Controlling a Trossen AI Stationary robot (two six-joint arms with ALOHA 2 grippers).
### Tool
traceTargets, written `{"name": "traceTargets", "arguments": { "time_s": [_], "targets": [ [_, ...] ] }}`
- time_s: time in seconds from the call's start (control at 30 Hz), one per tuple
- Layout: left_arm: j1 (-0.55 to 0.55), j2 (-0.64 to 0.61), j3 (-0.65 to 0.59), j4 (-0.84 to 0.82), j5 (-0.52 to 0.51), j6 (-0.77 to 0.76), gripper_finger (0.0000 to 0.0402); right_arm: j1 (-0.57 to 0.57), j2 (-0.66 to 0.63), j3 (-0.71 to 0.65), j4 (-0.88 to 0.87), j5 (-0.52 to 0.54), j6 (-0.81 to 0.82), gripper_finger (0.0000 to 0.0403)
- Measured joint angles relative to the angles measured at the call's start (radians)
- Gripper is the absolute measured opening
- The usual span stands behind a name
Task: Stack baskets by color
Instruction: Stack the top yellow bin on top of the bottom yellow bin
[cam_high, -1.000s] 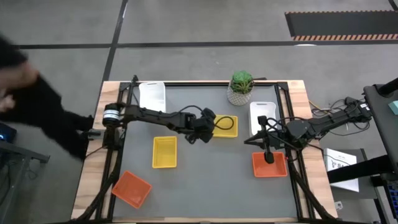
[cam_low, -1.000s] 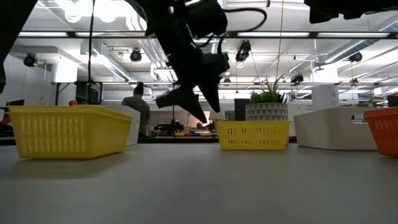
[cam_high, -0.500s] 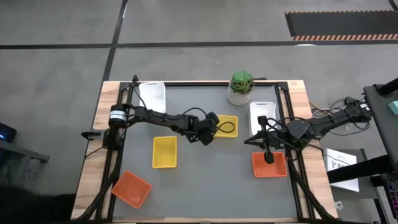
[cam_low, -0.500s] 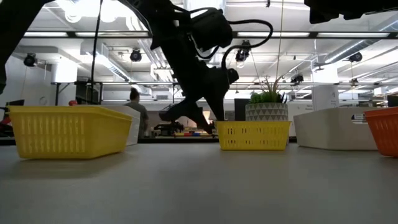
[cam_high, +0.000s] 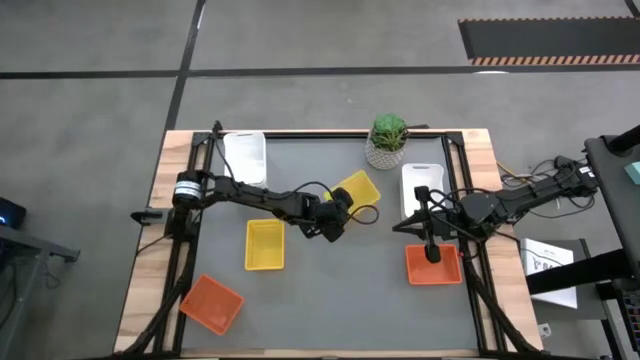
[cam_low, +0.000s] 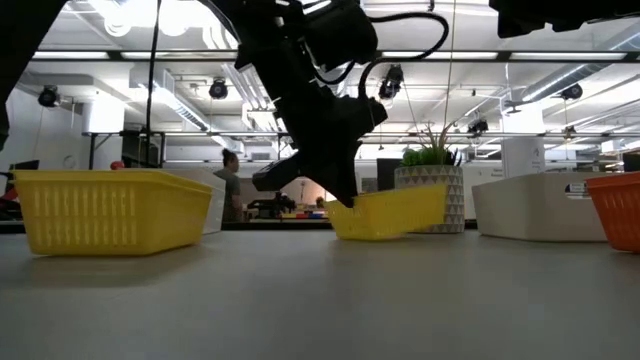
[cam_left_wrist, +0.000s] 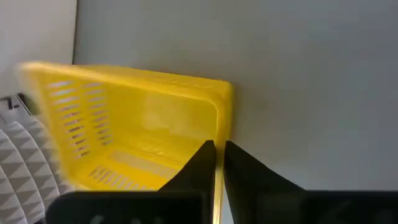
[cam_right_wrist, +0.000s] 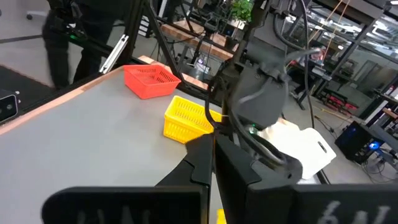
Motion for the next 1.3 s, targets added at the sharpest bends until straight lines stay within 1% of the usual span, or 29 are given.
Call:
{"name": "traceTargets", "arguments": {
  "time_s": [0.13,0.33,0.53,0.6,0.67,0.83,0.93,1.0,1.1,1.3],
  "targets": [
    [-0.025,-0.002,0.0,0.002,-0.014,-0.079,0.0002,0.0,0.0,0.0,0.0,0.0,0.0,0.0009],
    [-0.086,-0.032,0.03,-0.007,-0.139,-0.236,0.0002,0.0,0.0,0.001,-0.014,0.0,0.0,0.0009],
    [-0.156,-0.082,0.058,-0.014,-0.236,-0.398,0.0002,0.0,0.0,0.001,-0.022,0.0,0.003,0.0009],
    [-0.181,-0.109,0.063,-0.046,-0.252,-0.465,0.0002,0.0,0.001,0.001,-0.022,0.0,0.003,0.0009],
    [-0.207,-0.129,0.079,-0.072,-0.26,-0.557,0.0002,0.0,0.0,0.001,-0.025,0.0,0.003,0.0009],
    [-0.286,-0.174,0.112,-0.181,-0.259,-0.86,0.0002,0.0,0.0,0.001,-0.03,0.001,0.003,0.0009],
    [-0.344,-0.203,0.145,-0.223,-0.259,-1.004,0.0002,0.0,0.0,0.001,-0.035,0.001,0.003,0.0009],
    [-0.38,-0.212,0.178,-0.283,-0.256,-1.081,0.0002,0.0,0.002,0.001,-0.039,0.001,0.003,0.0009],
    [-0.431,-0.22,0.238,-0.315,-0.239,-1.166,0.0002,0.0,0.003,0.001,-0.053,0.007,0.003,0.0009],
    [-0.514,-0.222,0.34,-0.353,-0.223,-1.272,0.0001,0.0,0.002,0.001,-0.049,0.008,0.004,0.0009]
  ]
}}
